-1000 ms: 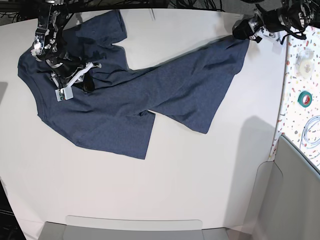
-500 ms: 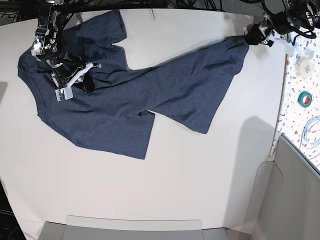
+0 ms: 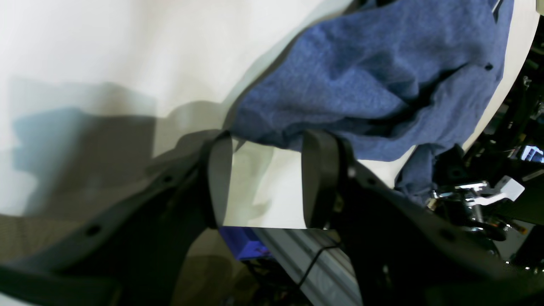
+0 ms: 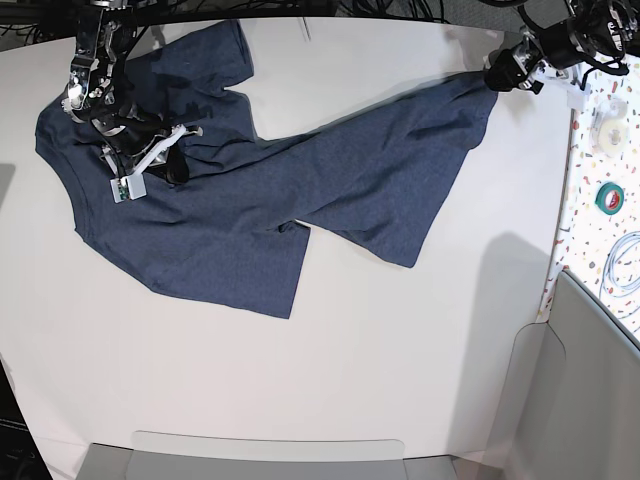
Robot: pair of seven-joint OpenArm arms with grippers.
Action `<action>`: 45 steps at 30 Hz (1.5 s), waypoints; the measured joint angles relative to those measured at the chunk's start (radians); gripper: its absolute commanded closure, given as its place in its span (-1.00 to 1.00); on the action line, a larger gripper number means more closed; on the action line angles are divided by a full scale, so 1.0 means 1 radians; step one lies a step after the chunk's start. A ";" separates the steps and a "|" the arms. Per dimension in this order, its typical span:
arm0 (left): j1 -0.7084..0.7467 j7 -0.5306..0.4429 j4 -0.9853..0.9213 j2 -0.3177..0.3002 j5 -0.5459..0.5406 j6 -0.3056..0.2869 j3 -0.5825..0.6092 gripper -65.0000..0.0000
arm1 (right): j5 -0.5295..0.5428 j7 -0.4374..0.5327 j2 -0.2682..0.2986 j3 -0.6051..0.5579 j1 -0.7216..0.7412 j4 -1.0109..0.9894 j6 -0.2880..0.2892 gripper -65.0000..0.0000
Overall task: Layout the t-shirt on the table in an organized manner, then fold the t-shirt properly
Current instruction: 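Pull the shirt edge with the left gripper, unfolding it flat, then drag the shirt corner with the left gripper away from the right gripper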
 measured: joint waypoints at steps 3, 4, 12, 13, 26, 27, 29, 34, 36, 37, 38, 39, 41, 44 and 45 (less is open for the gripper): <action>0.001 0.001 0.000 0.004 0.000 0.000 0.000 0.19 | 0.000 0.000 0.000 0.000 0.000 0.000 0.000 1.00; 0.001 0.000 0.000 0.003 0.000 0.000 0.000 0.18 | 0.000 0.000 0.000 0.000 0.000 0.000 0.000 1.00; -0.063 0.001 -0.117 0.001 -0.028 -0.008 -0.001 0.18 | 0.000 0.000 0.000 0.000 0.000 0.000 0.000 1.00; -0.072 0.001 -0.141 0.000 -0.036 -0.009 -0.001 0.18 | 0.000 0.000 0.000 0.000 0.000 0.000 0.000 1.00; -0.085 -0.002 -0.190 -0.002 -0.039 -0.012 -0.002 1.00 | 0.000 0.000 0.000 0.000 0.000 0.000 0.000 1.00; -0.084 -0.002 -0.190 -0.001 -0.042 -0.011 -0.002 1.00 | 0.000 0.000 0.000 0.000 0.000 0.000 0.000 1.00; -0.081 0.000 -0.159 0.001 -0.027 -0.005 -0.004 1.00 | 0.000 0.000 0.000 0.000 0.000 0.000 0.000 1.00; -0.048 -0.001 0.048 0.005 -0.062 -0.012 -0.005 1.00 | 0.000 0.000 0.000 0.002 0.000 0.000 0.000 1.00; -0.049 0.000 0.130 0.007 -0.119 -0.049 -0.005 1.00 | 0.000 0.000 0.000 0.002 0.000 0.000 0.000 1.00; -0.049 0.005 0.166 0.008 -0.155 -0.079 -0.003 1.00 | 0.000 0.000 0.000 0.002 0.000 0.000 0.000 1.00; -0.061 0.006 0.197 0.006 -0.201 -0.103 0.000 1.00 | 0.000 0.000 0.000 0.003 0.000 0.000 0.000 1.00; -0.092 0.008 0.217 0.003 -0.217 -0.119 0.016 1.00 | 0.000 0.000 0.000 0.003 0.000 0.000 0.000 1.00; -0.167 0.005 0.218 -0.011 -0.212 -0.119 0.067 1.00 | 0.000 0.001 -0.002 0.003 0.000 0.000 0.000 1.00; -0.295 0.013 0.215 -0.019 -0.209 -0.120 0.149 1.00 | 0.002 0.000 -0.002 0.005 -0.002 0.000 0.000 1.00; -0.340 0.003 0.215 -0.019 -0.209 -0.120 0.182 1.00 | 0.002 0.001 -0.001 0.005 -0.002 0.000 0.000 1.00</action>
